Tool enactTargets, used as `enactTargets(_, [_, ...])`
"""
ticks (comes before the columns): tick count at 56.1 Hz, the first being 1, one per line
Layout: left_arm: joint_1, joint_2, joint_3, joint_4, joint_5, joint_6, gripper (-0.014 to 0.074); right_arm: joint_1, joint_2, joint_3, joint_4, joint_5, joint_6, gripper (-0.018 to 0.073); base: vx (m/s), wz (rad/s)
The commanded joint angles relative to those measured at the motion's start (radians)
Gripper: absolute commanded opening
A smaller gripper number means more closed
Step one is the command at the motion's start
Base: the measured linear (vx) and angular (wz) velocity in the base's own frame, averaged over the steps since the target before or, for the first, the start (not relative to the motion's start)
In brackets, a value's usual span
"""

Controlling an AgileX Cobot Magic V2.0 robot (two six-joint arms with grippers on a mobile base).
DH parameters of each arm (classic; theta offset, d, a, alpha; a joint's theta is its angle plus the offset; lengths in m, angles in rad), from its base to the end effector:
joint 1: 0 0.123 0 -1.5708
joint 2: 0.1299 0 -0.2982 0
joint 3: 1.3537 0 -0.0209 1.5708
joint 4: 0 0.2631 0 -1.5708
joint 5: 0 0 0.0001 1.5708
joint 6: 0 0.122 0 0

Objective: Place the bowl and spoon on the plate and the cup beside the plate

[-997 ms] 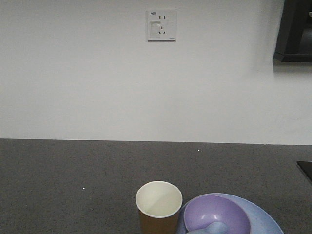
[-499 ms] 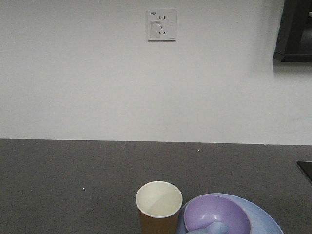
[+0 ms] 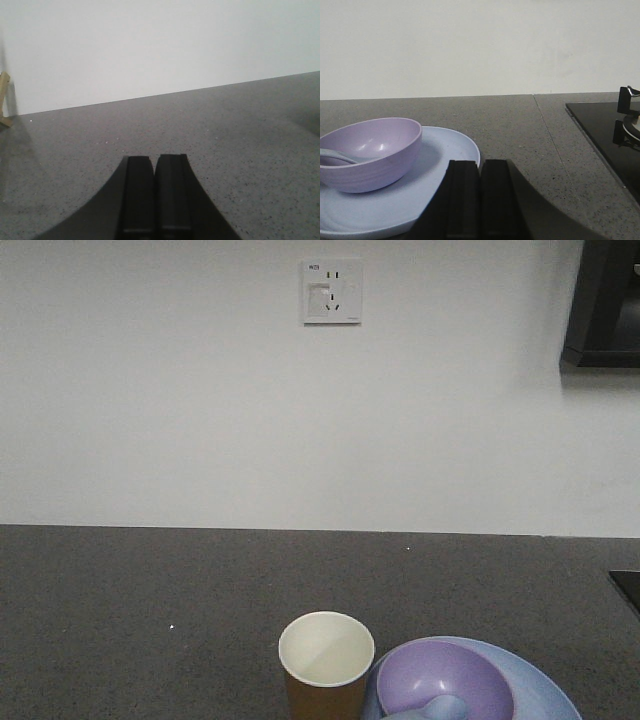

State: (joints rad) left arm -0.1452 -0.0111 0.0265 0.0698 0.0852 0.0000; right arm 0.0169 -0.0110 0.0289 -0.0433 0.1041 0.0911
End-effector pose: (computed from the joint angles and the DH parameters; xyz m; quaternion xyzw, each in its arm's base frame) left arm 0.0860 -0.0118 0.1964 0.0742 0.7079 -0.0245 0.7020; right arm 0.0868 0.0009 0.1931 0.0128 0.7192 0.0209 0.6944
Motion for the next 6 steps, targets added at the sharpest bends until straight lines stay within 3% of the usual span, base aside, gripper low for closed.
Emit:
enactTargets(1, [0.002, -0.016, -0.025, -0.009, -0.077, 0.0, -0.0003, -0.003, -0.005, 0.006, -0.002, -0.09, -0.004, -0.0008, 0.0, 0.0])
enactTargets(6, [0.002, -0.016, -0.025, -0.009, -0.077, 0.0, -0.0003, -0.003, -0.005, 0.006, -0.002, -0.09, -0.005, -0.0008, 0.0, 0.0])
